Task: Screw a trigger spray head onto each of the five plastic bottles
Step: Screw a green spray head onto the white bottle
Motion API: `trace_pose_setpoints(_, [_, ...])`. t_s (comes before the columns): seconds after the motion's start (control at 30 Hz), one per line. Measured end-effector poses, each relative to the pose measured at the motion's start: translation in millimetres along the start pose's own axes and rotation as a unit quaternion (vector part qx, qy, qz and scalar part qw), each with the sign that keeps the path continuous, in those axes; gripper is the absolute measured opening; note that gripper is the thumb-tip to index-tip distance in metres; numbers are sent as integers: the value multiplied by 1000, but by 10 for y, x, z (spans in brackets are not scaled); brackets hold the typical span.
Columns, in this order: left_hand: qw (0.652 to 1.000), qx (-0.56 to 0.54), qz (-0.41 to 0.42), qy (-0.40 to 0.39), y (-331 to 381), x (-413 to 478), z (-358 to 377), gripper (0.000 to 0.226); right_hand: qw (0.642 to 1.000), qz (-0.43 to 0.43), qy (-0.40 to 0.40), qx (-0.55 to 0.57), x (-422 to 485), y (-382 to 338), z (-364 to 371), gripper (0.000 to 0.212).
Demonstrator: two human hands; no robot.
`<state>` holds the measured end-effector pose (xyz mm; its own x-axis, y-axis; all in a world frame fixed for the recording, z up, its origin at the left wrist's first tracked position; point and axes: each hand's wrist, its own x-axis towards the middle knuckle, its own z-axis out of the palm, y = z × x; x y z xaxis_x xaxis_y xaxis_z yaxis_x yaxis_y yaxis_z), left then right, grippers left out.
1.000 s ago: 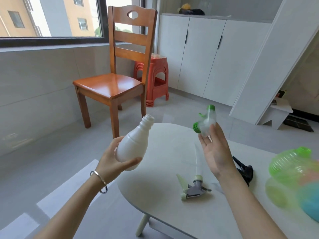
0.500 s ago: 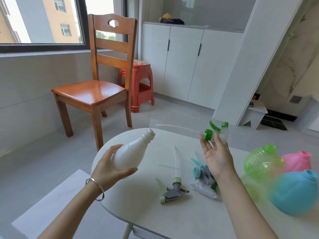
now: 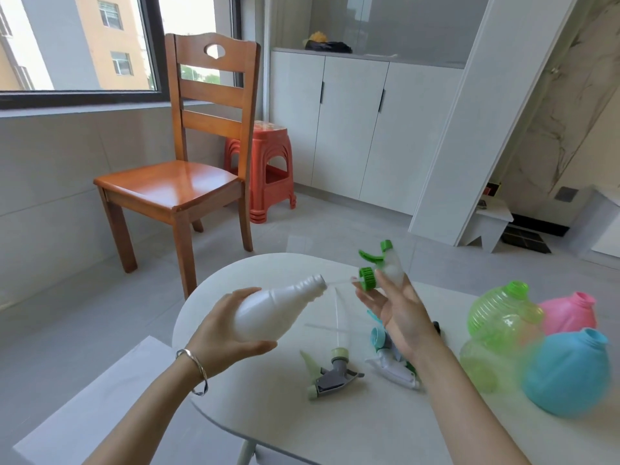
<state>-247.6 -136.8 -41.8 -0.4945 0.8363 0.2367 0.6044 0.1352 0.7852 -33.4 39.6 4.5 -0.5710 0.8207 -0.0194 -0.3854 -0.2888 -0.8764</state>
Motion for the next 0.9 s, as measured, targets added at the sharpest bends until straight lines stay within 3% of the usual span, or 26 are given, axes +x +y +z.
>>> trace_pose_setpoints(0.1, [999,-17,17,-42,88,-8,65,84,997,16,-43,-62,-34,94,90,40])
trace_pose_setpoints(0.33, [998,-26,16,-58,128,-1,66,81,986,13,-75,-148,-100,77,95,66])
trace_pose_setpoints(0.43, [989,-120,-60,-70,167,-28,54,101,982,3,-71,-173,-107,31,72,56])
trace_pose_setpoints(0.5, [952,-256,-159,-58,199,-22,55,113,982,1,-71,-177,-102,11,48,52])
trace_pose_setpoints(0.53, [920,-330,-203,-51,206,-13,54,107,980,-1,-75,-183,-105,15,47,51])
trace_pose_setpoints(0.6, [879,-406,-245,-55,239,-10,24,73,976,-13,-87,-198,-120,54,67,49])
trace_pose_setpoints(0.63, [877,-400,-258,-66,250,-12,13,61,976,-15,-90,-198,-123,81,80,48])
trace_pose_setpoints(0.7, [880,-375,-281,-82,254,-20,14,61,979,-12,-89,-185,-116,130,91,50])
trace_pose_setpoints(0.8, [877,-408,-236,-92,259,0,-2,75,990,-15,-36,-139,-80,169,73,71])
trace_pose_setpoints(0.9, [883,-422,-154,-132,213,10,-42,99,997,-20,-6,-76,-66,198,62,73])
